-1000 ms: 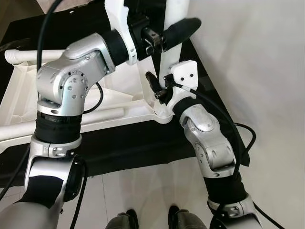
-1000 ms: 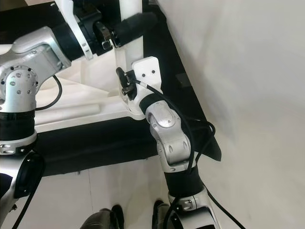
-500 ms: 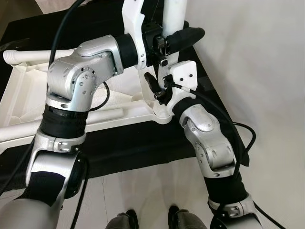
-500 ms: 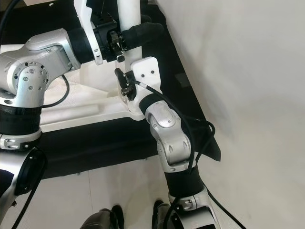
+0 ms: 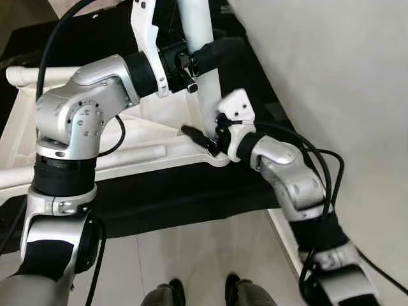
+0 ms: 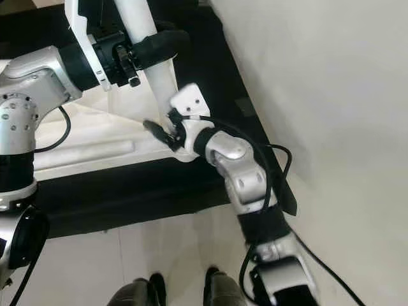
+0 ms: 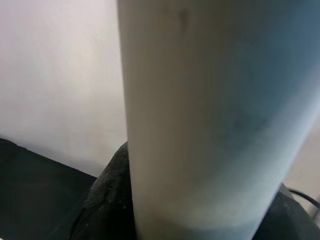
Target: Building children table
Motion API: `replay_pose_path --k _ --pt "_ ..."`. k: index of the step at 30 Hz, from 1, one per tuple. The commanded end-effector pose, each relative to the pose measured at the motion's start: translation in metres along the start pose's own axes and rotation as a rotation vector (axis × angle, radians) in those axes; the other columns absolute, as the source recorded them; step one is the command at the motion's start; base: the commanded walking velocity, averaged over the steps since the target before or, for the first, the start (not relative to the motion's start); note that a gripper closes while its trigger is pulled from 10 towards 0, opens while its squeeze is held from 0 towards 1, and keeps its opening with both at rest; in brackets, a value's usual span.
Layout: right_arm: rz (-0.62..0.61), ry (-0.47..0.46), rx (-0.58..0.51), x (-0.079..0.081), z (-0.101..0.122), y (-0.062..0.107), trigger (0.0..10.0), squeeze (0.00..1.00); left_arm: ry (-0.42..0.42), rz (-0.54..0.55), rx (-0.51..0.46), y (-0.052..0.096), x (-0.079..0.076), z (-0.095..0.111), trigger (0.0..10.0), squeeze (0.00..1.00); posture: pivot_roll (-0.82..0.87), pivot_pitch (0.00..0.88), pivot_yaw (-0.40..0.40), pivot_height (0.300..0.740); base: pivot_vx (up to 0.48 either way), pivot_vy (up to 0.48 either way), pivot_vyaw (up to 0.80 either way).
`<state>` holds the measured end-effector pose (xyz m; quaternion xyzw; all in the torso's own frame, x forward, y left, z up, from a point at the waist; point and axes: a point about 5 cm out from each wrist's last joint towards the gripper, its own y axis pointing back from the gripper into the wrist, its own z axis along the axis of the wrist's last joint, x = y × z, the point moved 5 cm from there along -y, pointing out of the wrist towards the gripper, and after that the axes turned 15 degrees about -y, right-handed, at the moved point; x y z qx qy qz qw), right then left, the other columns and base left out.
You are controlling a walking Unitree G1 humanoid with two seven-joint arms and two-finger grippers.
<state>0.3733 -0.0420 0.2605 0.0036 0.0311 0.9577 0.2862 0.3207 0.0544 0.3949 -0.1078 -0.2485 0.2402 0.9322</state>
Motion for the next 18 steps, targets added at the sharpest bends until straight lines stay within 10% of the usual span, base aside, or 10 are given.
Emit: replay_pose_path --k 1,11,12,14,15,18 --pt "0.197 -0.008 0.062 0.019 -0.001 -0.004 10.0 0.00 0.069 -0.077 0.034 -0.003 -0.019 -0.016 0.0 0.00 -0.06 0.246 0.043 0.740 0.000 0.000 0.00" --pt "0.421 -0.023 0.145 0.019 0.014 -0.008 10.0 0.00 0.077 -0.165 0.002 -0.008 -0.037 -0.018 0.0 0.00 -0.06 0.245 0.052 0.740 0.000 0.000 0.00" --pt "0.439 -0.027 0.152 0.020 0.014 -0.008 7.3 0.00 0.078 -0.171 0.000 -0.008 -0.038 -0.017 0.0 0.00 -0.06 0.246 0.053 0.740 0.000 0.000 0.00" --pt "0.465 -0.034 0.159 0.022 0.014 -0.009 7.3 0.00 0.084 -0.184 -0.009 -0.009 -0.040 -0.017 0.0 0.00 -0.06 0.246 0.053 0.740 0.000 0.000 0.00" --pt "0.496 -0.037 0.173 0.024 0.014 -0.010 0.0 0.00 0.088 -0.200 -0.017 -0.011 -0.043 -0.018 0.0 0.00 -0.06 0.247 0.055 0.740 0.000 0.000 0.00" --pt "0.543 -0.032 0.200 0.028 0.012 -0.012 0.0 0.00 0.092 -0.221 -0.022 -0.016 -0.048 -0.021 0.0 0.00 -0.07 0.247 0.058 0.740 0.000 0.000 0.00"
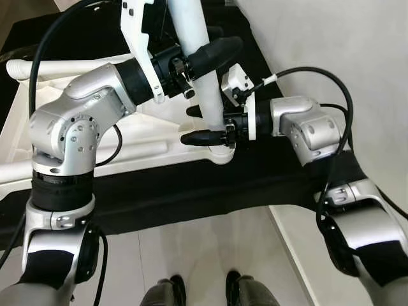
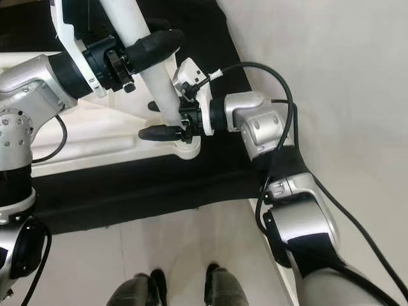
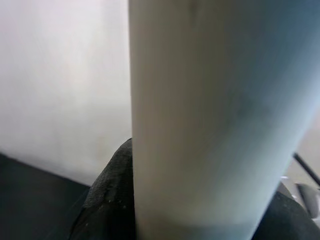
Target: Building children table
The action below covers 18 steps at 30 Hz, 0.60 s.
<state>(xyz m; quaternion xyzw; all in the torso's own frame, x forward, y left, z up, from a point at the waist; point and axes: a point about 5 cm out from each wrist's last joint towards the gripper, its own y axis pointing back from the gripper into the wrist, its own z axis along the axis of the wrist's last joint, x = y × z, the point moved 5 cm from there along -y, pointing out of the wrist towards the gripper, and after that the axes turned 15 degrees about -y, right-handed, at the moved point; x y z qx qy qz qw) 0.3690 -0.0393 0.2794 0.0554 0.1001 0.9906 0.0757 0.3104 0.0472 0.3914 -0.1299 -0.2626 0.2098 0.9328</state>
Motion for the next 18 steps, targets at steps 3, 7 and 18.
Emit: replay_pose_path --k 3,7,18 --pt "0.138 0.021 0.065 0.016 -0.008 -0.026 0.0 0.00 0.107 -0.183 0.041 -0.020 -0.039 -0.028 0.0 0.00 -0.07 0.247 0.058 0.740 0.000 0.000 0.00" --pt "0.142 0.024 0.069 0.013 -0.007 -0.028 0.0 0.00 0.105 -0.196 0.041 -0.028 -0.044 -0.032 0.0 0.00 -0.07 0.247 0.060 0.740 0.000 0.000 0.00" --pt "0.076 0.057 -0.040 0.007 0.002 -0.023 0.0 0.00 0.050 -0.195 0.021 -0.039 -0.053 -0.019 10.0 1.00 -0.08 0.252 0.064 0.740 0.000 0.000 0.00"
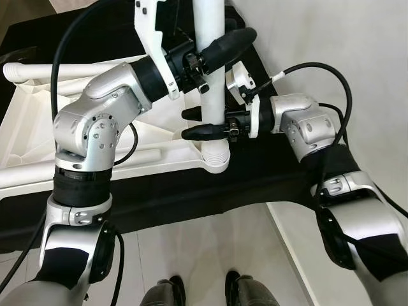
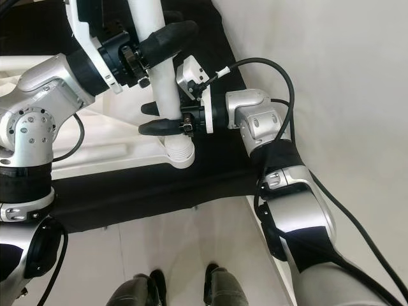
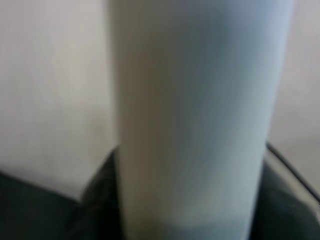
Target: Building children table
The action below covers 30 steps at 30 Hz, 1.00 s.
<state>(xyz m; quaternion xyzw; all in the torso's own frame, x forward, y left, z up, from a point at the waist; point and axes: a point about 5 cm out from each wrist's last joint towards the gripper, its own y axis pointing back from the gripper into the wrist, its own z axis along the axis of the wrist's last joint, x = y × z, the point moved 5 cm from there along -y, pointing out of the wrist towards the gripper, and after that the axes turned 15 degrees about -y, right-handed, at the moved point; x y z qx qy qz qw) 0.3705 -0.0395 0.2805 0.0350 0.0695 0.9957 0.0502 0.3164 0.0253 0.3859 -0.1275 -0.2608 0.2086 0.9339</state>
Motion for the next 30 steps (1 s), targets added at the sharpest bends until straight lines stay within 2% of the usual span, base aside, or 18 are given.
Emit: replay_pose_path --k 1,2,4,5,6,7,8,9,10,11,12,13,16,18,20,21,28,30 --pt "0.016 0.027 -0.006 0.007 0.001 -0.021 0.0 0.00 0.034 -0.177 0.013 -0.015 -0.041 -0.004 10.0 1.00 -0.08 0.252 0.064 0.740 0.000 0.000 0.00" --pt "0.008 0.039 -0.041 0.008 0.003 -0.019 0.0 0.00 0.022 -0.154 0.012 -0.006 -0.032 -0.001 10.0 1.00 -0.08 0.258 0.064 0.740 0.000 0.000 0.00" --pt "0.005 0.045 -0.060 0.009 0.003 -0.017 0.0 0.00 0.016 -0.141 0.012 0.000 -0.026 0.001 10.0 1.00 -0.08 0.258 0.064 0.740 0.000 0.000 0.00" --pt "0.001 0.054 -0.082 0.011 0.003 -0.014 0.0 0.00 0.012 -0.095 0.013 0.010 -0.011 0.003 10.0 1.00 -0.09 0.263 0.068 0.740 0.000 0.000 0.00" --pt "0.001 0.054 -0.082 0.011 0.003 -0.014 0.0 0.00 0.012 -0.095 0.013 0.010 -0.011 0.003 10.0 1.00 -0.09 0.263 0.068 0.740 0.000 0.000 0.00" --pt "-0.005 0.058 -0.099 0.013 0.002 -0.011 0.0 0.00 0.007 -0.038 0.017 0.021 0.003 0.000 10.0 1.00 -0.09 0.268 0.071 0.740 0.000 0.000 0.00" --pt "-0.005 0.058 -0.099 0.013 0.002 -0.011 0.0 0.00 0.007 -0.038 0.017 0.021 0.003 0.000 10.0 1.00 -0.09 0.268 0.071 0.740 0.000 0.000 0.00" --pt "-0.009 0.058 -0.120 0.016 0.000 -0.007 0.0 0.00 0.000 0.043 0.025 0.035 0.020 -0.003 10.0 1.00 -0.09 0.271 0.071 0.740 0.000 0.000 0.00" --pt "-0.009 0.058 -0.120 0.016 0.000 -0.007 0.0 0.00 0.000 0.043 0.025 0.035 0.020 -0.003 10.0 1.00 -0.09 0.271 0.071 0.740 0.000 0.000 0.00" --pt "-0.012 0.060 -0.136 0.020 -0.002 -0.005 0.0 0.00 -0.006 0.116 0.033 0.049 0.033 -0.003 10.0 1.00 -0.09 0.271 0.071 0.740 0.000 0.000 0.00" --pt "-0.013 0.061 -0.151 0.022 -0.003 -0.003 0.0 0.00 -0.021 0.170 0.040 0.060 0.043 -0.001 10.0 0.00 -0.09 0.277 0.069 0.740 0.000 0.000 0.00" --pt "-0.013 0.061 -0.151 0.022 -0.003 -0.003 0.0 0.00 -0.021 0.170 0.040 0.060 0.043 -0.001 10.0 0.00 -0.09 0.277 0.069 0.740 0.000 0.000 0.00" --pt "-0.013 0.066 -0.177 0.026 -0.005 -0.002 0.0 0.00 -0.045 0.248 0.053 0.077 0.057 0.003 10.0 0.00 -0.09 0.282 0.065 0.740 0.000 0.000 0.00" --pt "-0.013 0.066 -0.177 0.026 -0.005 -0.002 0.0 0.00 -0.045 0.248 0.053 0.077 0.057 0.003 10.0 0.00 -0.09 0.282 0.065 0.740 0.000 0.000 0.00" --pt "-0.038 0.067 -0.201 0.028 -0.011 0.000 0.0 0.00 -0.059 0.335 0.082 0.095 0.069 0.002 10.0 0.00 -0.08 0.289 0.064 0.740 0.000 0.000 0.00" --pt "-0.078 0.069 -0.211 0.025 -0.013 0.002 0.0 0.00 -0.071 0.382 0.101 0.105 0.073 0.000 10.0 0.00 -0.08 0.290 0.061 0.740 0.000 0.000 0.00" --pt "-0.241 0.064 -0.254 0.004 -0.010 0.011 0.0 0.00 -0.104 0.494 0.145 0.126 0.075 -0.006 10.0 0.00 -0.08 0.299 0.060 0.740 0.000 0.000 0.00" --pt "-0.302 0.050 -0.286 -0.004 -0.004 0.020 0.0 0.00 -0.132 0.580 0.152 0.142 0.078 0.001 10.0 0.00 -0.07 0.303 0.057 0.740 0.000 0.000 0.00"
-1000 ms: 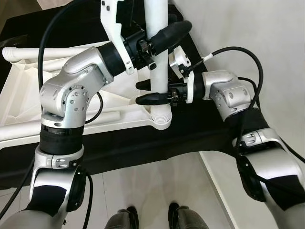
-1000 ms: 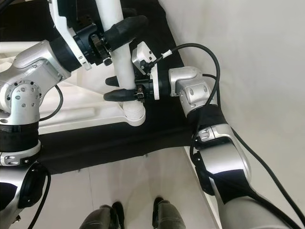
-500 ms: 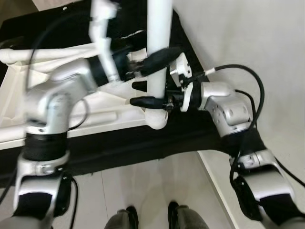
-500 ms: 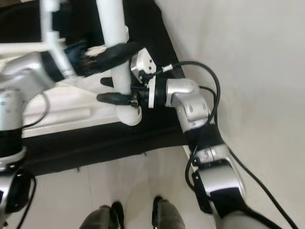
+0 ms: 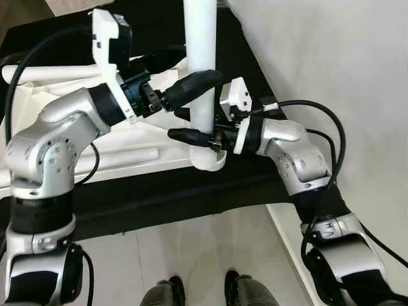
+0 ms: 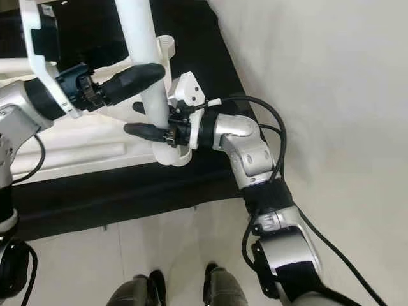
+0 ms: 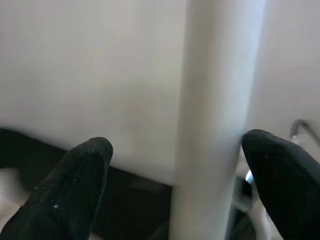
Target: Building children table
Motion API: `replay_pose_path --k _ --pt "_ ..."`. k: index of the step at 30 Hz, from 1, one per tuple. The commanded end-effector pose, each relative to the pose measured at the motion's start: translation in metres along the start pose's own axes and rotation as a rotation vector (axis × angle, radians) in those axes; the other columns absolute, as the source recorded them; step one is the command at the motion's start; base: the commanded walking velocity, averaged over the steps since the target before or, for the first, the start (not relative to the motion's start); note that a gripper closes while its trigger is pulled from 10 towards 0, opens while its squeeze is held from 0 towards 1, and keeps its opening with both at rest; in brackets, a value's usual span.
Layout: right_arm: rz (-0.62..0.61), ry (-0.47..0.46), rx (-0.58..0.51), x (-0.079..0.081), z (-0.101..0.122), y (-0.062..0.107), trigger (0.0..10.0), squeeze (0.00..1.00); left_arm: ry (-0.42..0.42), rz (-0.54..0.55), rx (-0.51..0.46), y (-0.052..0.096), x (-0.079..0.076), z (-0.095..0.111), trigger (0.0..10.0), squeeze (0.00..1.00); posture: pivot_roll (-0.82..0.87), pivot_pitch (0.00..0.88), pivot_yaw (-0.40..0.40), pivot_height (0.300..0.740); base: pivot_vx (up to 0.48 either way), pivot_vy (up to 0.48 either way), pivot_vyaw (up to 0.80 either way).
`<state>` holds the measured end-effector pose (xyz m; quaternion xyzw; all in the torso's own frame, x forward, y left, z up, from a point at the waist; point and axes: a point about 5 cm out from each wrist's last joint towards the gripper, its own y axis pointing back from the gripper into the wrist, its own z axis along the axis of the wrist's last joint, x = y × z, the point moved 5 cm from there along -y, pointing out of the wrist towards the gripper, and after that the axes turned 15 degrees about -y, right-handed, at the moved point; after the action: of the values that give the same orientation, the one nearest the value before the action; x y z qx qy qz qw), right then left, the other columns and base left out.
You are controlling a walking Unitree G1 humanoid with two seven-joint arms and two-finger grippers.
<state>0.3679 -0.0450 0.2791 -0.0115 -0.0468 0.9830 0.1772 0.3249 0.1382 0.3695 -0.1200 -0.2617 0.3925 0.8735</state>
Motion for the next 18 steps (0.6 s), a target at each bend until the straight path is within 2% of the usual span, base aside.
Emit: replay_pose_path --k 1,5,7,8,9,10,11,13,14,15,16,17,18 --pt "-0.076 -0.016 -0.054 -0.014 0.005 0.016 0.0 0.00 -0.059 0.265 0.054 0.035 0.046 0.003 10.0 0.00 -0.07 0.305 0.056 0.740 0.000 0.000 0.00" --pt "-0.116 -0.025 -0.082 -0.021 0.012 0.021 0.0 0.00 -0.061 0.339 0.030 0.044 0.055 0.015 10.0 0.00 -0.07 0.307 0.053 0.740 0.000 0.000 0.00" --pt "-0.141 -0.040 -0.113 -0.028 0.019 0.026 0.0 0.00 -0.025 0.387 -0.038 0.050 0.059 0.033 10.0 0.00 -0.07 0.307 0.053 0.740 0.000 0.000 0.00" --pt "-0.144 -0.041 -0.126 -0.030 0.023 0.029 0.0 0.00 0.014 0.367 -0.079 0.050 0.054 0.041 10.0 0.00 -0.06 0.309 0.048 0.740 0.000 0.000 0.00" --pt "-0.144 -0.041 -0.126 -0.030 0.023 0.029 0.0 0.00 0.014 0.367 -0.079 0.050 0.054 0.041 10.0 0.00 -0.06 0.309 0.048 0.740 0.000 0.000 0.00" --pt "-0.130 -0.041 -0.134 -0.029 0.026 0.031 0.0 0.00 0.052 0.309 -0.106 0.047 0.043 0.045 10.0 0.00 -0.06 0.310 0.048 0.740 0.000 0.000 0.00" --pt "-0.130 -0.041 -0.134 -0.029 0.026 0.031 0.0 0.00 0.052 0.309 -0.106 0.047 0.043 0.045 10.0 0.00 -0.06 0.310 0.048 0.740 0.000 0.000 0.00" --pt "-0.085 -0.030 -0.134 -0.024 0.030 0.032 0.0 0.00 0.110 0.149 -0.095 0.044 0.007 0.038 10.0 0.00 -0.06 0.311 0.048 0.740 0.000 0.000 0.00" --pt "-0.045 -0.022 -0.122 -0.019 0.029 0.033 0.0 0.00 0.147 0.076 -0.059 0.043 -0.014 0.025 10.0 0.00 -0.06 0.312 0.049 0.740 0.000 0.000 0.00" --pt "-0.045 -0.022 -0.122 -0.019 0.029 0.033 0.0 0.00 0.147 0.076 -0.059 0.043 -0.014 0.025 10.0 0.00 -0.06 0.312 0.049 0.740 0.000 0.000 0.00" --pt "0.021 -0.006 -0.095 -0.010 0.027 0.033 0.0 0.00 0.202 -0.034 0.046 0.048 -0.056 -0.005 10.0 0.00 -0.06 0.313 0.050 0.740 0.000 0.000 0.00" --pt "0.021 -0.006 -0.095 -0.010 0.027 0.033 0.0 0.00 0.202 -0.034 0.046 0.048 -0.056 -0.005 10.0 0.00 -0.06 0.313 0.050 0.740 0.000 0.000 0.00" --pt "0.046 -0.005 -0.086 -0.007 0.026 0.033 0.0 0.00 0.221 -0.067 0.087 0.051 -0.071 -0.016 10.0 0.00 -0.06 0.315 0.054 0.740 0.000 0.000 0.00"
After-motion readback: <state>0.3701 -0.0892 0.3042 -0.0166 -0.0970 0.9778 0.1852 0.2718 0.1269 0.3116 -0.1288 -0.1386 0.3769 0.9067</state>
